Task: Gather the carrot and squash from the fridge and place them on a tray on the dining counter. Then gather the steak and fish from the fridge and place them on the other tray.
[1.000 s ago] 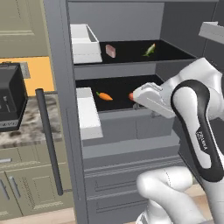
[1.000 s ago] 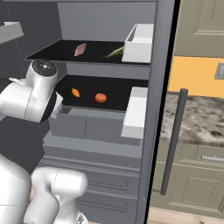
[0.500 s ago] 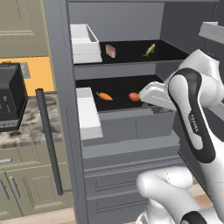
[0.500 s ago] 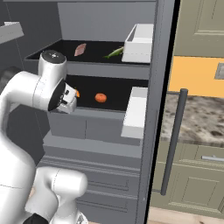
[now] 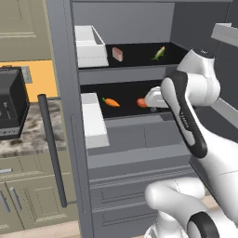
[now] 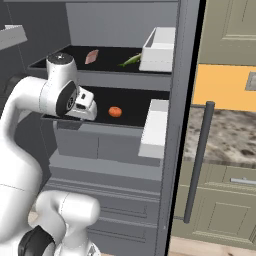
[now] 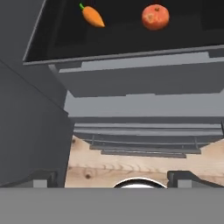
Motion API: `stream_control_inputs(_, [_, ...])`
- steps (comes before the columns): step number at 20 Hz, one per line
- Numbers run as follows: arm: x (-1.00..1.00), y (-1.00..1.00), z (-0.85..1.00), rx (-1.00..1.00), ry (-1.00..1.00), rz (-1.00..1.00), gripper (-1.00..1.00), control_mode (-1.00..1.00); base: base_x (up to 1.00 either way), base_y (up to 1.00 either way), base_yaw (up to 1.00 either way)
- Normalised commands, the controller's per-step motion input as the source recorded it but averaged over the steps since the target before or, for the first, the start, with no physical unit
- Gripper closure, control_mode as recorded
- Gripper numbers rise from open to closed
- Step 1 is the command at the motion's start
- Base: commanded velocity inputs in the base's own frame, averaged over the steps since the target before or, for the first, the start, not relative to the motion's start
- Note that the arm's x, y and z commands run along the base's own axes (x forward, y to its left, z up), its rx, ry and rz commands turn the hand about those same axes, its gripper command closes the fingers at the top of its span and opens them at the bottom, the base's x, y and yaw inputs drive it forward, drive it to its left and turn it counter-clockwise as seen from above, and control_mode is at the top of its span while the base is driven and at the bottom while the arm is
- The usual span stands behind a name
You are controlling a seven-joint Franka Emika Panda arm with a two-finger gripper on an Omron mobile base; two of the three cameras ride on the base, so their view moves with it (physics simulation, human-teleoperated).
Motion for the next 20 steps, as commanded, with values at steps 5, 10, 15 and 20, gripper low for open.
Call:
stream_control_inputs(5, [0.30, -0.26, -0.11, -0.10, -0.01, -0.04, -1.00, -1.00, 0.00, 0.00, 0.00])
stream_control_inputs(10, [0.35, -0.31, -0.31, -0.07, -0.01, -0.05, -1.00, -1.00, 0.00, 0.00, 0.00])
stream_control_inputs(15, [0.52, -0.07, -0.24, -0.04, -0.01, -0.01, -1.00, -1.00, 0.00, 0.00, 0.00])
stream_control_inputs(20, [0.61, 0.00, -0.06, 0.00, 0.00, 0.00, -1.00, -1.00, 0.00, 0.00, 0.00])
